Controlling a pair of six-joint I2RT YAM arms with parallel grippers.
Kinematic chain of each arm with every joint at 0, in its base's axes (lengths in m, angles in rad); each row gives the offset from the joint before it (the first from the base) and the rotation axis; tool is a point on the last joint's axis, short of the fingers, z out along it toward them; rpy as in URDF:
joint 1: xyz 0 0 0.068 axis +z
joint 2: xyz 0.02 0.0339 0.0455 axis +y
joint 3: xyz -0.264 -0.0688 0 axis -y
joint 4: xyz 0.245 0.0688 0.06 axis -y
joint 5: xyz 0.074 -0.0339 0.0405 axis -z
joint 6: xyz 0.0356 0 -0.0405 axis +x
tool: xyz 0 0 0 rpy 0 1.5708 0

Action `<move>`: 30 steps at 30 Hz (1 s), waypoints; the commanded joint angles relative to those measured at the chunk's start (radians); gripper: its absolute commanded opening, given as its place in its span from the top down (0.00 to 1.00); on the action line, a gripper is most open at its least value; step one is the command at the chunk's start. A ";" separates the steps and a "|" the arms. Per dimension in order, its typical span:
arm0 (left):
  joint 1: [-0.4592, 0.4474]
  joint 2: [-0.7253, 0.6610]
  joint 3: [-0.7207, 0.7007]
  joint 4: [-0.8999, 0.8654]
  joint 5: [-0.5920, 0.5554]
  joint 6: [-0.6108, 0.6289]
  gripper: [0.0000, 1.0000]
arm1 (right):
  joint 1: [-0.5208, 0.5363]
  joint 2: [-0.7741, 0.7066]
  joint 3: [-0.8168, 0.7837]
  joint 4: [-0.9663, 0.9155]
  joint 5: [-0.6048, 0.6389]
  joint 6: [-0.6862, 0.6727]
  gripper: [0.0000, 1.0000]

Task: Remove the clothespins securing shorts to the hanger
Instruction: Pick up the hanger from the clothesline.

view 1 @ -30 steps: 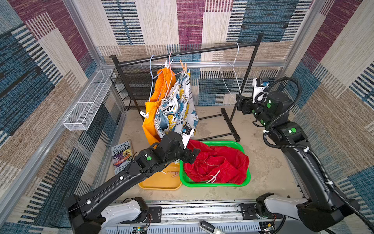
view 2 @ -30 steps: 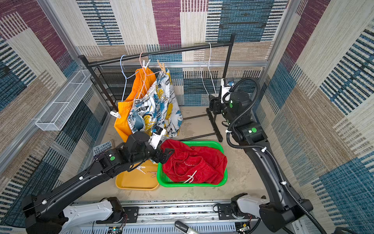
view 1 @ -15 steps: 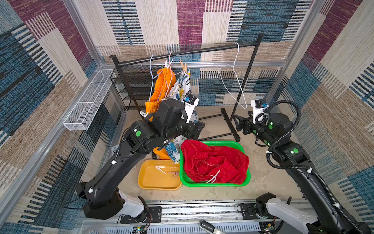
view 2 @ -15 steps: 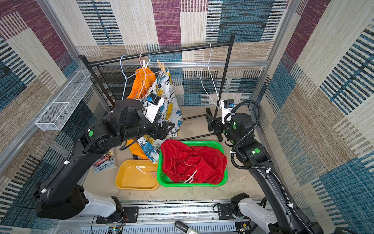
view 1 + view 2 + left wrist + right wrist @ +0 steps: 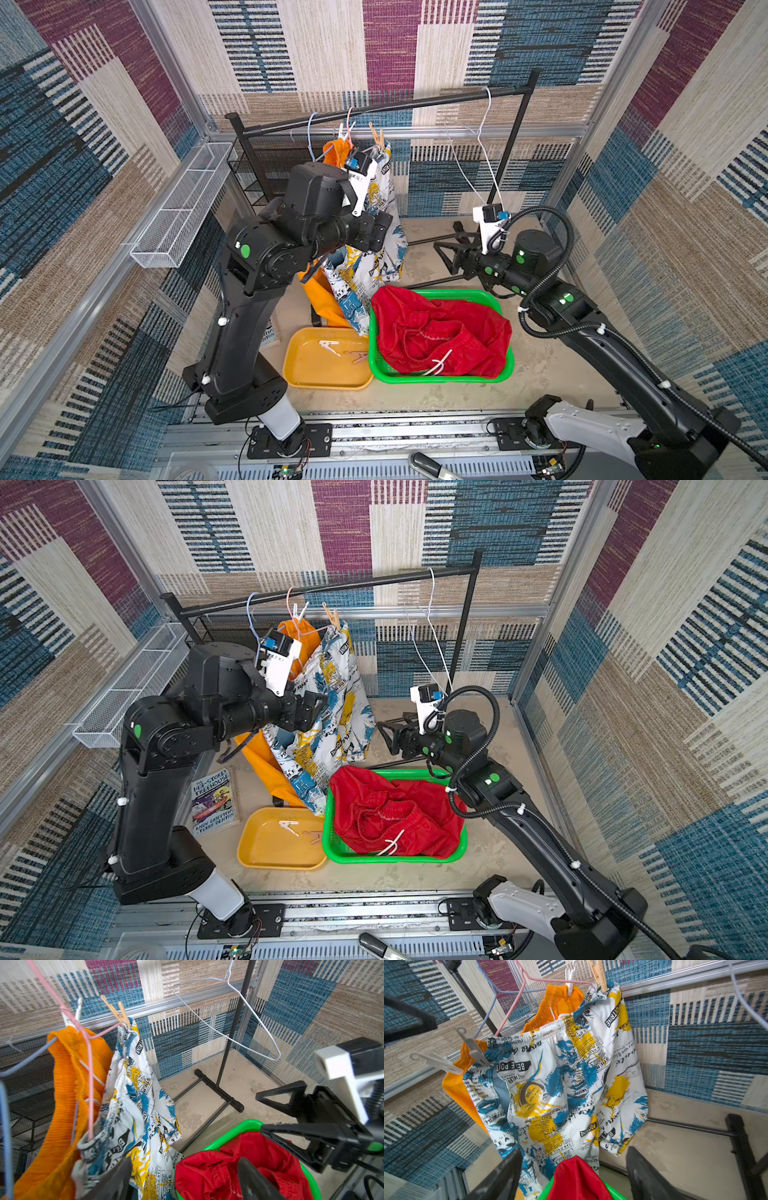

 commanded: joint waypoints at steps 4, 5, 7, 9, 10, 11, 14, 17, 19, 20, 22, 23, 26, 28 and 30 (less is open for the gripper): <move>0.113 -0.149 -0.153 -0.006 -0.002 0.017 0.16 | 0.089 0.210 0.200 0.233 -0.037 0.188 0.22; 0.140 -0.182 -0.207 0.009 0.004 0.016 0.16 | 0.096 0.251 0.237 0.251 -0.044 0.217 0.22; 0.187 -0.247 -0.300 0.041 0.009 0.011 0.16 | 0.111 0.336 0.305 0.278 -0.052 0.275 0.24; 0.227 -0.304 -0.379 0.066 0.006 0.008 0.16 | 0.131 0.417 0.380 0.289 -0.056 0.313 0.25; 0.251 -0.331 -0.417 0.077 0.009 0.005 0.16 | 0.141 0.458 0.434 0.284 -0.049 0.332 0.26; 0.269 -0.352 -0.444 0.085 0.014 0.001 0.16 | 0.149 0.490 0.463 0.287 -0.048 0.348 0.27; 0.303 -0.427 -0.540 0.132 0.048 -0.008 0.16 | 0.167 0.589 0.571 0.293 -0.065 0.394 0.30; 0.311 -0.480 -0.613 0.162 0.061 -0.019 0.16 | 0.183 0.663 0.653 0.303 -0.086 0.434 0.33; 0.313 -0.499 -0.651 0.172 0.083 -0.028 0.16 | 0.191 0.703 0.700 0.290 -0.084 0.456 0.35; 0.313 -0.505 -0.664 0.172 0.094 -0.031 0.16 | 0.192 0.717 0.715 0.290 -0.085 0.468 0.35; 0.313 -0.519 -0.696 0.185 0.113 -0.039 0.16 | 0.191 0.742 0.738 0.286 -0.075 0.495 0.37; 0.313 -0.525 -0.710 0.191 0.119 -0.041 0.17 | 0.191 0.749 0.742 0.291 -0.070 0.507 0.37; 0.313 -0.539 -0.741 0.211 0.133 -0.046 0.17 | 0.192 0.779 0.763 0.317 -0.061 0.552 0.40; 0.312 -0.544 -0.754 0.214 0.146 -0.051 0.17 | 0.192 0.814 0.811 0.304 -0.066 0.577 0.42; 0.313 -0.552 -0.778 0.226 0.161 -0.057 0.17 | 0.191 0.849 0.858 0.293 -0.076 0.595 0.43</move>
